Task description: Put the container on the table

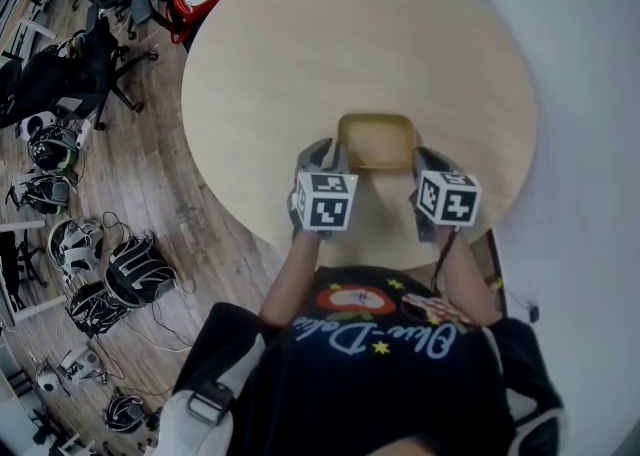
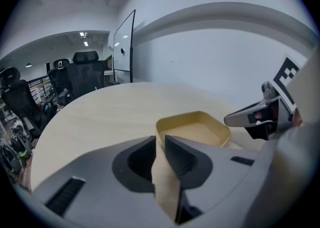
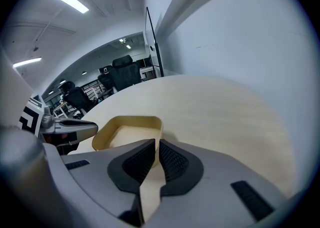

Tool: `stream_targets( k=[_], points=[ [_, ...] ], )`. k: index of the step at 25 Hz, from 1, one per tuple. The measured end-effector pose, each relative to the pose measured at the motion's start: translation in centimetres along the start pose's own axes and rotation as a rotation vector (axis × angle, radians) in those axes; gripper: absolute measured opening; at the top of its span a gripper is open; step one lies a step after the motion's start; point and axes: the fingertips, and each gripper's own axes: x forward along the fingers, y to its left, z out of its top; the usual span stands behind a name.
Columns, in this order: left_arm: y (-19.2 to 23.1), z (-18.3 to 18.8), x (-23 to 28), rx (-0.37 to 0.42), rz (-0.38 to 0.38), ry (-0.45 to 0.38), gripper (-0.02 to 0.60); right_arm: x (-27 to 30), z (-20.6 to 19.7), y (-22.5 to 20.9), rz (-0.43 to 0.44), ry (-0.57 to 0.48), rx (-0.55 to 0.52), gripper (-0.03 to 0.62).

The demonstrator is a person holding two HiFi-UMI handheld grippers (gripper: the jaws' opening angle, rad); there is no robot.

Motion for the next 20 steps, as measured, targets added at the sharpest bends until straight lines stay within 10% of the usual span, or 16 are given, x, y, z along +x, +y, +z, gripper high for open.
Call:
stream_targets(
  k=[20],
  points=[
    [-1.4,5.7,-9.2,0.068,0.107,-0.265,0.0,-8.1,5.5,2.8,0.098,-0.315,-0.074,0.0]
  ],
)
